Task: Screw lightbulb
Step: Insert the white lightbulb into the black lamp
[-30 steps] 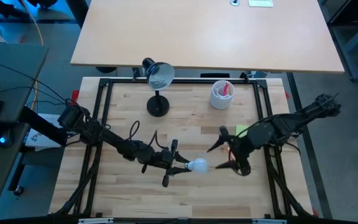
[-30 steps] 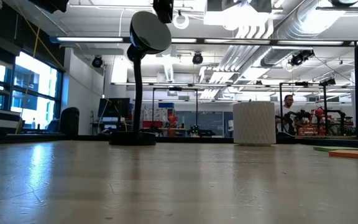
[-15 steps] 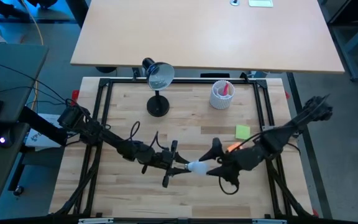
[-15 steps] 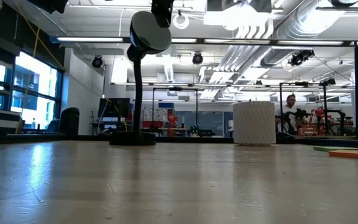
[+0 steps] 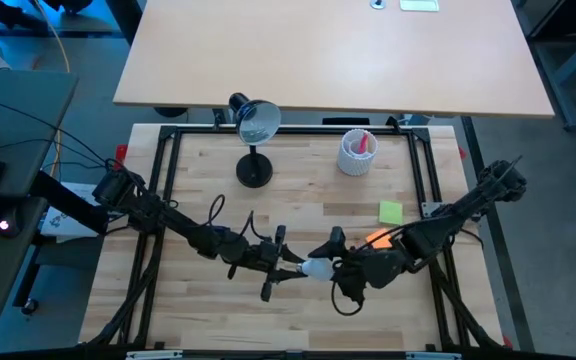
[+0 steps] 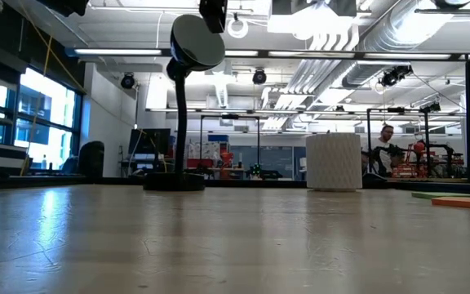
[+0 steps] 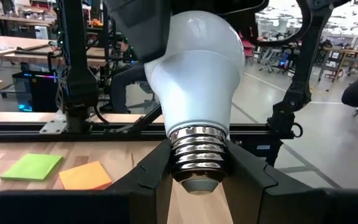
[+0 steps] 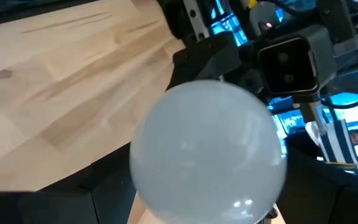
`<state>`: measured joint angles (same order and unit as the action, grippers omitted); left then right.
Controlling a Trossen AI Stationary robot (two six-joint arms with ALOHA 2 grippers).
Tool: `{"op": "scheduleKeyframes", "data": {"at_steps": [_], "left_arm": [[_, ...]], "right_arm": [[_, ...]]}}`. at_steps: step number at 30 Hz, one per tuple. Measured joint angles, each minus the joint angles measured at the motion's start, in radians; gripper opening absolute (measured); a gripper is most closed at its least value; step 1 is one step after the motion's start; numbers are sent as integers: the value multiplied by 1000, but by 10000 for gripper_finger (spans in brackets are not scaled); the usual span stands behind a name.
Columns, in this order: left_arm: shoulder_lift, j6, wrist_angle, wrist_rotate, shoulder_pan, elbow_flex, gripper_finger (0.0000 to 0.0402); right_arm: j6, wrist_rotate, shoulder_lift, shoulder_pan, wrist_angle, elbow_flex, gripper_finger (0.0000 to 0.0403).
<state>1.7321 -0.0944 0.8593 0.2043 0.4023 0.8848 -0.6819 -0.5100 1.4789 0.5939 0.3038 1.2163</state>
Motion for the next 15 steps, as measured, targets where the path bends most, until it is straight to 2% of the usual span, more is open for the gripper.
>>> {"op": "scheduleKeyframes", "data": {"at_steps": [15], "left_arm": [[0, -28, 1, 4, 0, 0, 110]], "right_arm": [[33, -25, 0, 22, -39, 0, 269]]}}
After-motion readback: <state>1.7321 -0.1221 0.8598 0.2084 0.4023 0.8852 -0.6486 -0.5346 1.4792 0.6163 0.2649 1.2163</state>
